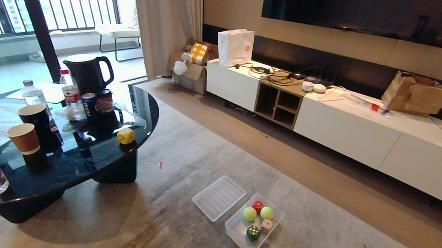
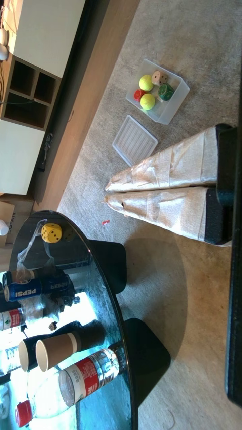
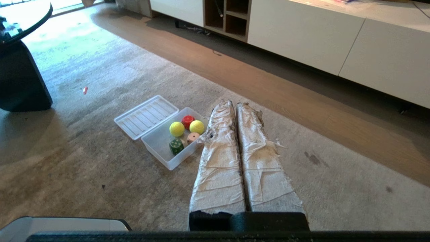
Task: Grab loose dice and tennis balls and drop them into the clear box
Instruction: Pick up toys out of the box
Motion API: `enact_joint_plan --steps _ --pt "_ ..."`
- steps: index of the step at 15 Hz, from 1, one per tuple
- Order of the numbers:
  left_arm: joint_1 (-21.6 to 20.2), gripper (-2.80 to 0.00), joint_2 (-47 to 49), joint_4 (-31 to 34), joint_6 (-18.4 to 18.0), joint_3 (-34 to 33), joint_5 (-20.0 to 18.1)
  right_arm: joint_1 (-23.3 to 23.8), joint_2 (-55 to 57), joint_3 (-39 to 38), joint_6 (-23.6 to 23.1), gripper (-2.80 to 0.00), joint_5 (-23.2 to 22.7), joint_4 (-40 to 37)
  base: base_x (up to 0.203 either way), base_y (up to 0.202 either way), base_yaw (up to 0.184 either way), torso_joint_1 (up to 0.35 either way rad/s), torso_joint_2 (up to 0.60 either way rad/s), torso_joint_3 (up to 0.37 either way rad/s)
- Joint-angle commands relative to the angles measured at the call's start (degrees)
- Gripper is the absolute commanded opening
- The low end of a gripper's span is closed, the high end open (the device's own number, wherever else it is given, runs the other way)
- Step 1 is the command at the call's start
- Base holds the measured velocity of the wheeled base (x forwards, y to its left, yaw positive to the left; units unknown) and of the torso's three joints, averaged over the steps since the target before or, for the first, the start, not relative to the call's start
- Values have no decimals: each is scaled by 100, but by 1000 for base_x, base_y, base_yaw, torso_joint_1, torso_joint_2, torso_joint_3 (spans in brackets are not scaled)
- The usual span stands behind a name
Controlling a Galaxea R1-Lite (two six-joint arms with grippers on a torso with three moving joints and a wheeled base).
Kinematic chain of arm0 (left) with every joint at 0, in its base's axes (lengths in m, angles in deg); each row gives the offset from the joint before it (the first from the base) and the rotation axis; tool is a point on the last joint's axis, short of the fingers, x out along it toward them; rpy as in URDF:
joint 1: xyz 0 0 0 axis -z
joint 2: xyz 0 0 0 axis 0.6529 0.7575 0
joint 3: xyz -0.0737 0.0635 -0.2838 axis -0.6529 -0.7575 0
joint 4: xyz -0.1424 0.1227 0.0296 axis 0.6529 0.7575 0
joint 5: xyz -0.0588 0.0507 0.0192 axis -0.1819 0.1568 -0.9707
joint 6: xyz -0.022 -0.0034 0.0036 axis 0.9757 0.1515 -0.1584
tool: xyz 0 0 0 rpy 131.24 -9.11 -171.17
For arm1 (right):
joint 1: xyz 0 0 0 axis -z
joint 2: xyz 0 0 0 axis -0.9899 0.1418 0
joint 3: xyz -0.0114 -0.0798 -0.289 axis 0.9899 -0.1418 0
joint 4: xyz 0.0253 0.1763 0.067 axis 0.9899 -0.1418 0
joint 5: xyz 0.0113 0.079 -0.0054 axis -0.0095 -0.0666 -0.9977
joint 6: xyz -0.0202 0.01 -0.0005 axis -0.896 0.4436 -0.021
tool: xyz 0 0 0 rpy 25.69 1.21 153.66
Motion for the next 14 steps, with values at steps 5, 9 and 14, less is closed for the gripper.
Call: enact_joint_plan --steps 5,9,14 --pt "0 -280 0 -7 2 -9 4 -1 -1 -1 135 -280 49 7 0 0 0 -1 1 12" --pt "0 -280 0 -7 2 -9 4 -1 -1 -1 152 -280 49 7 0 0 0 0 0 0" --pt "0 -280 0 -4 -2 -9 4 -1 -1 -1 150 -280 49 8 0 0 0 0 0 0"
